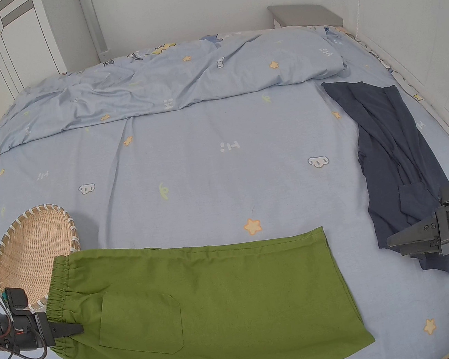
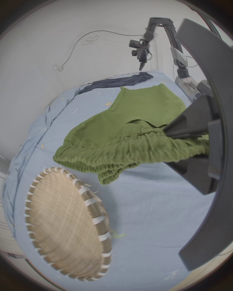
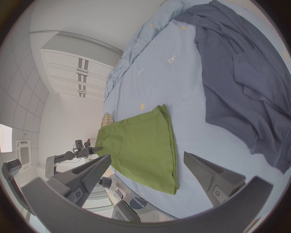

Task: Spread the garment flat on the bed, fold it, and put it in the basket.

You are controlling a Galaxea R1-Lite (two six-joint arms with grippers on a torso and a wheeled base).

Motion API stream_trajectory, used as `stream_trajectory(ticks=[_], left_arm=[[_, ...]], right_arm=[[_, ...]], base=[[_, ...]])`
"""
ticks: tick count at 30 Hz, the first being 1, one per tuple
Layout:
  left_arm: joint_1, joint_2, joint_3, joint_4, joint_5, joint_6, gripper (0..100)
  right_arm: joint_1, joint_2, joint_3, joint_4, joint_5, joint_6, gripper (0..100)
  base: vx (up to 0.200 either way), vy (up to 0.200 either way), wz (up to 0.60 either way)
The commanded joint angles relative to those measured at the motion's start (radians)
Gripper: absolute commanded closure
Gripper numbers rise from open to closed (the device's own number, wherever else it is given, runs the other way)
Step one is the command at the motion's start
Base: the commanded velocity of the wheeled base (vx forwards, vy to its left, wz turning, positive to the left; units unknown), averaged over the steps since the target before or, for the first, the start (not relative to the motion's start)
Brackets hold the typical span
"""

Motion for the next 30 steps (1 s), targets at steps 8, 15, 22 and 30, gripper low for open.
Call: stream_trajectory(ticks=[8,15,22,30], left_arm=[[-0.014,-0.100,-0.157,0.160,0.017,0.067,100],[-0.303,-0.154,-0.464,0.524,0.049,0.055,100],[-0.522,-0.098,-0.466,0.429,0.175,-0.022,100],[-0.689,0.011,-0.504,0.315,0.285,-0.039,100]], right_arm=[[-0.008,-0.060,-0.028,0.005,-0.011,0.003,0],[-0.007,-0.090,-0.114,0.063,-0.026,0.004,0],[0.004,-0.103,-0.107,0.071,-0.044,0.001,0],[0.002,-0.109,-0.105,0.071,-0.047,0.001,0]], base=[[0.000,0.000,0.00],[0.000,0.000,0.00],[0.000,0.000,0.00],[0.000,0.000,0.00]])
